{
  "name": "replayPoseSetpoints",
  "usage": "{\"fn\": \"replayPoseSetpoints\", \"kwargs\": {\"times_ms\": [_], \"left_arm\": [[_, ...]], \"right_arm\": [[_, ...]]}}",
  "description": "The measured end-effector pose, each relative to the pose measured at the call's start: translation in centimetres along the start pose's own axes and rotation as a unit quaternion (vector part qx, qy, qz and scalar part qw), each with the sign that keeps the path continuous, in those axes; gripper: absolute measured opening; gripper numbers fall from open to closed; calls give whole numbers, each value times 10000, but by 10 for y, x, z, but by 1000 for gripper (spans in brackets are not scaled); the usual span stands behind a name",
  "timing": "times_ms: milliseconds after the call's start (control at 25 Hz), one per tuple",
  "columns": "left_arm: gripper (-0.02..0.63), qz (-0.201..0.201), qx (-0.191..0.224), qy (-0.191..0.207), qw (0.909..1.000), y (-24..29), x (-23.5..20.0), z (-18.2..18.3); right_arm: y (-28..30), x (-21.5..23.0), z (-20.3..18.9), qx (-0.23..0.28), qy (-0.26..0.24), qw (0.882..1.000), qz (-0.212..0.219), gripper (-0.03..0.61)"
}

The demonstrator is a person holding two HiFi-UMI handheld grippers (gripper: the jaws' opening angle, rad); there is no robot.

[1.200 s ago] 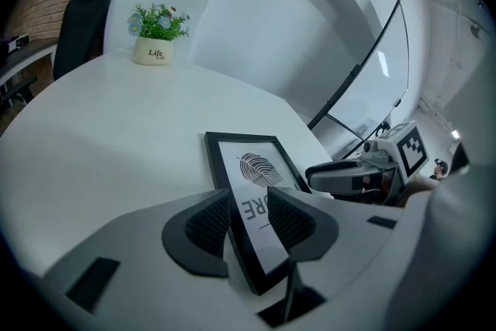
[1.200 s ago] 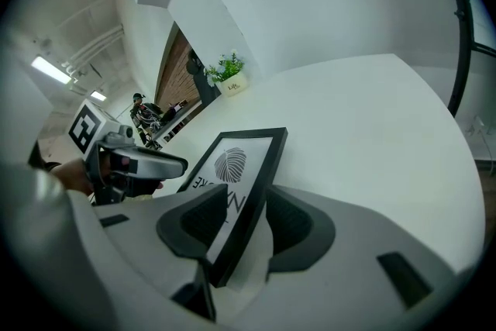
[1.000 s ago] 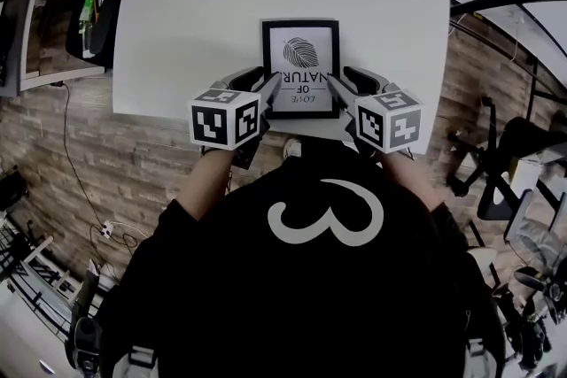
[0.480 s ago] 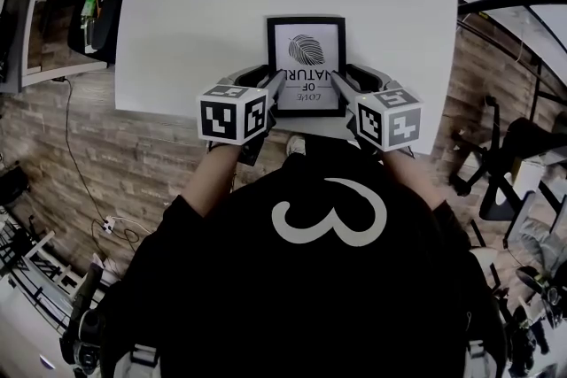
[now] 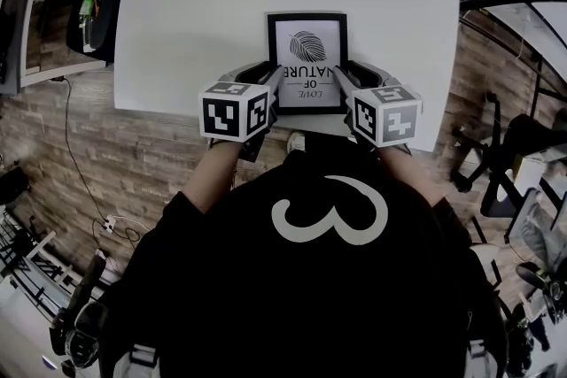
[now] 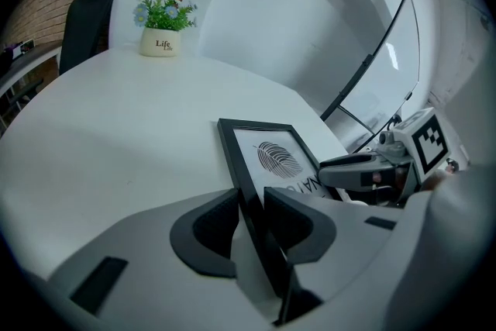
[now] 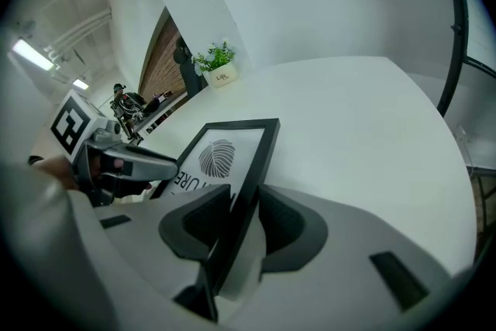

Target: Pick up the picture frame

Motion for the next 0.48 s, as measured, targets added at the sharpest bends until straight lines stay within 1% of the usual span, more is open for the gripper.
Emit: {"fn": "replayPoseSetpoints", "kwargs": {"times_ms": [160,280,480], "left_arm": [[107,-36,1,-3,10000,-1,-1,1],[106,-73,22,-58,10000,-1,-3,1],[106,-56,39,0,10000,-1,-3,1]], "right_arm": [[0,-1,0,64,-153,9998,-85,127],[1,-1,0,59,-133,9999,-57,124],[1,-1,0,45,-141,9999,-42,121]]}}
Point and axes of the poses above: the fingertips, and each gripper's own axes: y forward along the fingers, x to its right, z out of its top, the point moved 1 cm from there along -y, backward along the fingers, and after that the axes turned 10 degrees about -z, right-handed, at the moved point
